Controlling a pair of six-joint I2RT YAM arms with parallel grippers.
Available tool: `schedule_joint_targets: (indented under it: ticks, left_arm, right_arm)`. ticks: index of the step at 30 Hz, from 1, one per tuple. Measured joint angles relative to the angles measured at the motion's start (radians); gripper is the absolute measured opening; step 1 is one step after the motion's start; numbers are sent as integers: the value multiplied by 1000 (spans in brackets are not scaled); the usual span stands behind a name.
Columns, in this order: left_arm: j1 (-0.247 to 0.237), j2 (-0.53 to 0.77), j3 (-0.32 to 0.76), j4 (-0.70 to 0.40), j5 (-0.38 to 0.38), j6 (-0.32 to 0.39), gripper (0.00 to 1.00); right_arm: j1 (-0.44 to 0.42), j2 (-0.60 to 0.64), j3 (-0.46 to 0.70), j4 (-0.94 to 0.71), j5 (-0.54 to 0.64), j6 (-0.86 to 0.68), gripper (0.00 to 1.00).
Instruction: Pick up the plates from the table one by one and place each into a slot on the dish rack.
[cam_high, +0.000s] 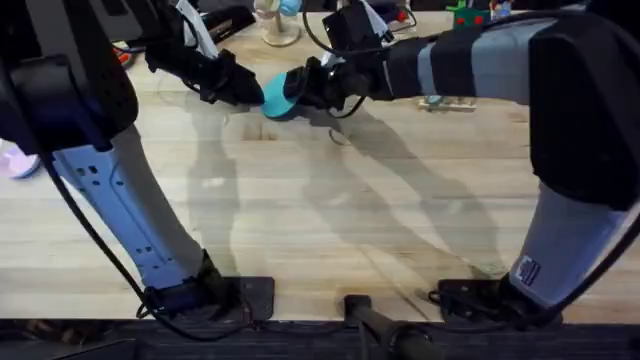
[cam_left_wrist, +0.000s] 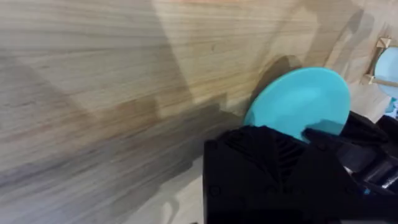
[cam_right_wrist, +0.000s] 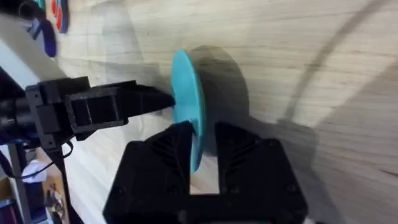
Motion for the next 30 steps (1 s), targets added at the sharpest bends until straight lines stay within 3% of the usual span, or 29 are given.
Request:
schedule_joint_targets:
  ticks: [2,13,25,30]
  left_arm:
    - [0,0,0,0,0,0,38]
    - [0,0,1,-3,-3,1,41]
    - [0,-7,4,-16,-20,8,41]
    - [-2,-34,4,-60,-99,36,41]
  right_arm:
    - [0,0,0,5,-3,7,152]
    - [0,0,1,9,-31,21,39]
    - [-1,0,6,9,-63,21,29]
    - [0,0,6,5,-79,6,29]
